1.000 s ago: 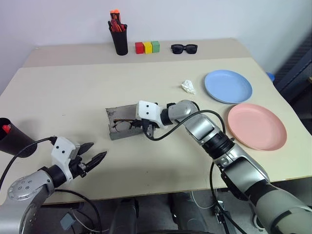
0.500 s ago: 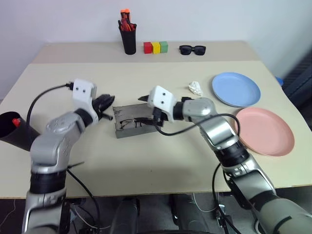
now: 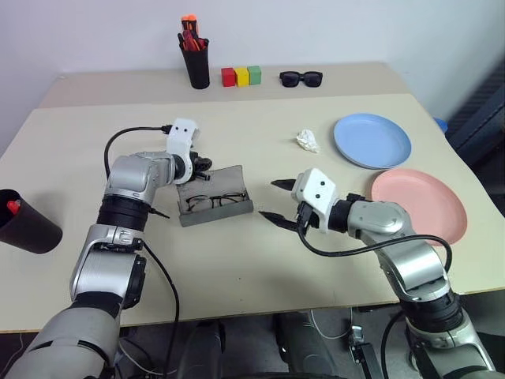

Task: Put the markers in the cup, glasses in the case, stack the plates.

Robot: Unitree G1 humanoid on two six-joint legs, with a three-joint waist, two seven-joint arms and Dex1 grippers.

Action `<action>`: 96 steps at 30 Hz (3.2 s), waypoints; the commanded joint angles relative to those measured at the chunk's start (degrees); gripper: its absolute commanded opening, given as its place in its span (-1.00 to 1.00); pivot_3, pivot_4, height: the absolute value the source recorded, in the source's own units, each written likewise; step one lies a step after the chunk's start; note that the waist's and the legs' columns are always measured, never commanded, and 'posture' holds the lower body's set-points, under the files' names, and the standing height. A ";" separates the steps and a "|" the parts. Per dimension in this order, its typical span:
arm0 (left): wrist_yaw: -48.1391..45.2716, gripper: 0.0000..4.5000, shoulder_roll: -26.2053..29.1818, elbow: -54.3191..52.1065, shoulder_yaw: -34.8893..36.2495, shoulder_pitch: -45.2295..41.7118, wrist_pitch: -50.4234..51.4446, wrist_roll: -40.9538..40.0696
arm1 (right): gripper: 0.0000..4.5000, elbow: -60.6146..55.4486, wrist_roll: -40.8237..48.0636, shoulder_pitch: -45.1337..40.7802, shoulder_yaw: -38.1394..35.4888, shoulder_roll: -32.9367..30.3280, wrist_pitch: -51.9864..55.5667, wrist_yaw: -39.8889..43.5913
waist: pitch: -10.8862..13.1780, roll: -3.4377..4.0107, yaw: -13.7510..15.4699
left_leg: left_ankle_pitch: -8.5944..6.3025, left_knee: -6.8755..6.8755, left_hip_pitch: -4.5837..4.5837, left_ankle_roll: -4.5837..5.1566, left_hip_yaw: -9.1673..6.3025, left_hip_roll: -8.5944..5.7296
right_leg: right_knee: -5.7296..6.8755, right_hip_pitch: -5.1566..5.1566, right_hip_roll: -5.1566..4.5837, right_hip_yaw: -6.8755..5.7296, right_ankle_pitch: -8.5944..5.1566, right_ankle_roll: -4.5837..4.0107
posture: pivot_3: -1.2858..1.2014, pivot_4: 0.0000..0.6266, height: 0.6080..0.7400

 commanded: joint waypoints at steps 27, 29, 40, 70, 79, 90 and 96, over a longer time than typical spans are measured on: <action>-11.48 -0.64 7.38 -44.34 4.34 32.23 -16.17 -5.07 | 0.53 59.97 -20.59 -22.63 0.49 -7.47 -21.70 -22.53 | 0.03 0.06 0.83 | 0.00 0.06 0.00 0.00 0.19 0.00 | -0.09 0.01 -0.04 0.14 -0.09 -0.18 | 0.03 -0.52 1.00; -11.10 -0.64 6.78 -43.73 4.40 32.62 -16.49 -4.83 | 0.53 70.78 -22.41 -27.22 1.76 -6.15 -25.93 -25.01 | 0.04 0.08 0.62 | 0.00 0.09 0.05 0.00 0.32 0.00 | -0.09 0.01 -0.05 0.25 -0.08 -0.22 | 0.03 -0.52 1.00; -7.79 -0.65 5.08 -42.87 5.62 34.45 -18.05 -4.02 | -0.99 83.23 -24.56 -32.95 2.34 -5.29 -36.70 -26.00 | 0.08 0.14 -0.27 | 0.00 0.01 0.03 0.01 0.26 0.00 | -0.07 0.01 -0.04 0.25 0.02 -0.01 | 0.03 -0.52 1.00; -12.91 -0.65 0.58 -35.14 6.65 34.04 -31.45 -5.45 | 0.52 39.99 -12.63 -14.90 -6.92 -4.45 -16.16 -13.29 | 0.05 0.29 -0.46 | -0.06 0.18 0.30 0.12 0.37 0.02 | -0.05 0.27 0.00 0.35 0.02 -0.04 | 0.03 -0.52 1.00; -6.87 -0.65 2.54 -45.33 10.81 41.92 -28.45 -6.24 | 0.52 90.18 -19.92 -39.60 -0.85 7.94 -37.58 -26.96 | 0.08 0.34 0.35 | -0.05 0.03 0.03 0.11 0.28 -0.03 | -0.09 0.05 -0.09 0.26 0.06 -0.02 | 0.03 -0.52 1.00; -4.53 -0.65 2.86 -49.92 11.98 46.74 -26.78 -6.92 | -0.98 95.91 -21.79 -40.74 -0.77 7.11 -45.42 -30.64 | 0.10 0.38 -0.51 | -0.05 0.01 0.08 0.11 0.26 -0.02 | -0.02 0.01 -0.02 0.28 0.05 -0.02 | 0.03 -0.52 1.00; -6.41 -0.65 2.71 -45.11 9.84 42.22 -28.34 -6.08 | -0.98 68.60 -20.89 -26.11 -3.08 -1.99 -41.18 -24.88 | 0.09 0.37 0.26 | -0.05 0.08 0.06 0.10 0.24 -0.02 | 0.02 0.02 -0.02 0.28 0.05 -0.02 | 0.03 -0.52 1.00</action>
